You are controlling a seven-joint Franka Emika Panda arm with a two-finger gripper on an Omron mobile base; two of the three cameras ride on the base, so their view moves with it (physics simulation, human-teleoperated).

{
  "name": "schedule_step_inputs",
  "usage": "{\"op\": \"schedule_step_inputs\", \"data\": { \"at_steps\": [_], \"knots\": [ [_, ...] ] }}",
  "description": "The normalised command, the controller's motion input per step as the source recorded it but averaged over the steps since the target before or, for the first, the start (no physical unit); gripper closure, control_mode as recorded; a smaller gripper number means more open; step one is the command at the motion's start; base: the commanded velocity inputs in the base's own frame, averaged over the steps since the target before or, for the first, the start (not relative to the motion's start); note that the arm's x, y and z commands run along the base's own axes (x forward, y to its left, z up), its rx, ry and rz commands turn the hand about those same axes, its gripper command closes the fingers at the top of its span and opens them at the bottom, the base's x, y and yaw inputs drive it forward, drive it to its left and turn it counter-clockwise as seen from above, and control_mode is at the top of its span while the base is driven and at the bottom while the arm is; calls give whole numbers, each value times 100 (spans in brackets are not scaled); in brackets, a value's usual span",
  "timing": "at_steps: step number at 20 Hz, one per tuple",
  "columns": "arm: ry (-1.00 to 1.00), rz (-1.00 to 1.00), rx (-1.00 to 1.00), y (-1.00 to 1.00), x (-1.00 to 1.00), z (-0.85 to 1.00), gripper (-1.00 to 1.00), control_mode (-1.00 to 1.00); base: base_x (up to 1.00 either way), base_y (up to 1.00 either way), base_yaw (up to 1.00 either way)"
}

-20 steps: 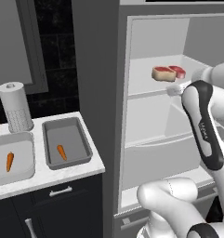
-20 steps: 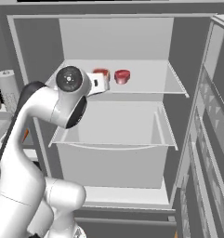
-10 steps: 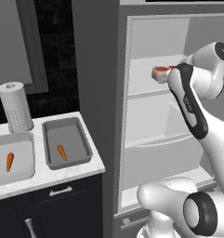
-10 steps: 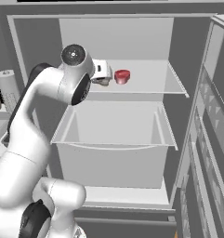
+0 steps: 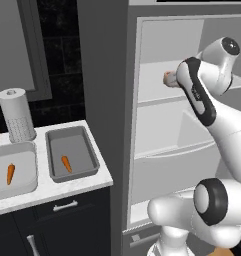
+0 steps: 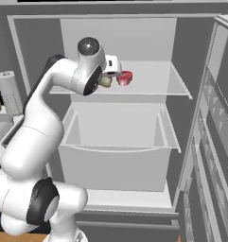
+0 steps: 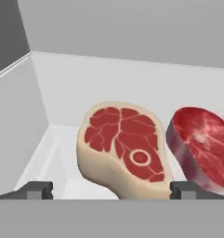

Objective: Place one carrot and one steak in each tupperware on the nearby counter, to pack two identical lunches.

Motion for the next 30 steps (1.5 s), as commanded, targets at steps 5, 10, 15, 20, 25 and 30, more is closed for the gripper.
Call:
{"op": "schedule_step_inputs", "data": {
  "at_steps": [5,10,15,20,25,30],
  "knots": [
    [0,0,4,-39,21,0,-100,-100,0,0,0],
    [0,0,0,-9,23,-28,-100,-100,0,0,0],
    [0,0,0,1,20,-37,-100,-100,0,0,0],
    [0,1,0,15,-1,-22,-100,-100,0,0,0],
    [0,3,0,39,-4,-32,-100,-100,0,0,0],
    [0,3,1,15,33,-19,-100,-100,0,0,0]
  ]
}}
